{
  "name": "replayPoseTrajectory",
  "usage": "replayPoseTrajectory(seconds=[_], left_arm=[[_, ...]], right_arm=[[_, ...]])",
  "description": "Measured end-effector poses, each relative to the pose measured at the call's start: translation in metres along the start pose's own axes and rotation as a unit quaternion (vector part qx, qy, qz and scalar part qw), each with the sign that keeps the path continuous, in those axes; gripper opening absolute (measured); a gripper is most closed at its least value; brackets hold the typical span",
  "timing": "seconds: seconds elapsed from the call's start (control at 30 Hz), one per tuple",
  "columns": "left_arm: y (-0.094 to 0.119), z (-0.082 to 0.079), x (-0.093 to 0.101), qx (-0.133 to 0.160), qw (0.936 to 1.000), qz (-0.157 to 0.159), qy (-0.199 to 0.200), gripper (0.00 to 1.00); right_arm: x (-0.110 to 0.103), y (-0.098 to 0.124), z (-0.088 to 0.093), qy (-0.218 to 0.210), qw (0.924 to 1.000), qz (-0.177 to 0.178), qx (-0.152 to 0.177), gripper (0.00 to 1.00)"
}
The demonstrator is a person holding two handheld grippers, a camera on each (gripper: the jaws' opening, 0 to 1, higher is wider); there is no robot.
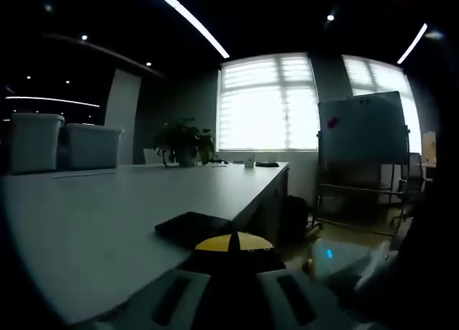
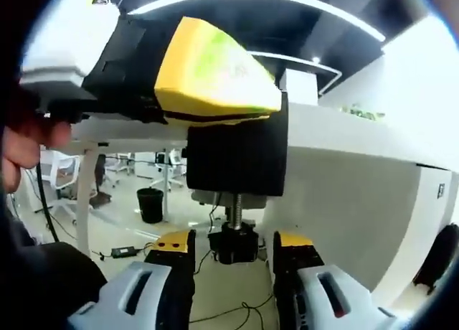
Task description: Clamp the fixed fixture on the desktop, loosen the retaining clip, secure it to the edge of the desk, and tighten the retaining clip.
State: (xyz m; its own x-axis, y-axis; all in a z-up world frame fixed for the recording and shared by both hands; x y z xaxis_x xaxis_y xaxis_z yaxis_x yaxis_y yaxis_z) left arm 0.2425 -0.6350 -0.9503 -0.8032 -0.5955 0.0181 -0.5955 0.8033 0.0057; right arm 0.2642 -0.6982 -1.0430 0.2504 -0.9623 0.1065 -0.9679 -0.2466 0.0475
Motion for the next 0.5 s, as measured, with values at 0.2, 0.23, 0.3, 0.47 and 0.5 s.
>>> replayPoseTrajectory(seconds=[0.2,0.23,0.3,0.47,0.5], left_arm=[[-0.0001,-0.0001,0.0001,-0.002,1.0000,-0.004,-0.002,0.01],[-0.0002,-0.0001,0.0001,-0.003,1.0000,-0.005,-0.002,0.01],[-0.0003,0.0003,-0.0002,-0.003,1.0000,-0.006,-0.004,0.01],[-0.0007,0.0006,0.0000,-0.003,0.9999,-0.009,-0.008,0.01],[-0.0009,0.0007,0.0000,-0.004,0.9999,-0.010,-0.008,0.01]], right_arm=[[0.0046,-0.0010,-0.0009,-0.017,0.9998,0.005,-0.006,0.34],[0.0051,-0.0014,-0.0006,-0.017,0.9998,0.005,-0.007,0.31],[0.0050,-0.0028,0.0015,-0.029,0.9995,0.002,-0.014,0.27],[0.0026,-0.0033,0.0025,-0.018,0.9997,0.003,-0.015,0.25],[0.0030,-0.0036,0.0021,-0.024,0.9996,-0.001,-0.018,0.25]])
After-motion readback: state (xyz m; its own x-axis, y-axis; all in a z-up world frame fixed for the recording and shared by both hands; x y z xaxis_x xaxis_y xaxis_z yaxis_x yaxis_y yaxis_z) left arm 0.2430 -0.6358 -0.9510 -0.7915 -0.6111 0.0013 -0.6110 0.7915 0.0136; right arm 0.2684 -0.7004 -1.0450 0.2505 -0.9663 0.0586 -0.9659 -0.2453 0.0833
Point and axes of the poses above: the point that each gripper's makers call its tool centre point, and the gripper's own axes: y roughly backward along the fingers, x roughly to its right, z roughly out of its underside, the point moved 8 cm from there along y, roughly backward along the fingers
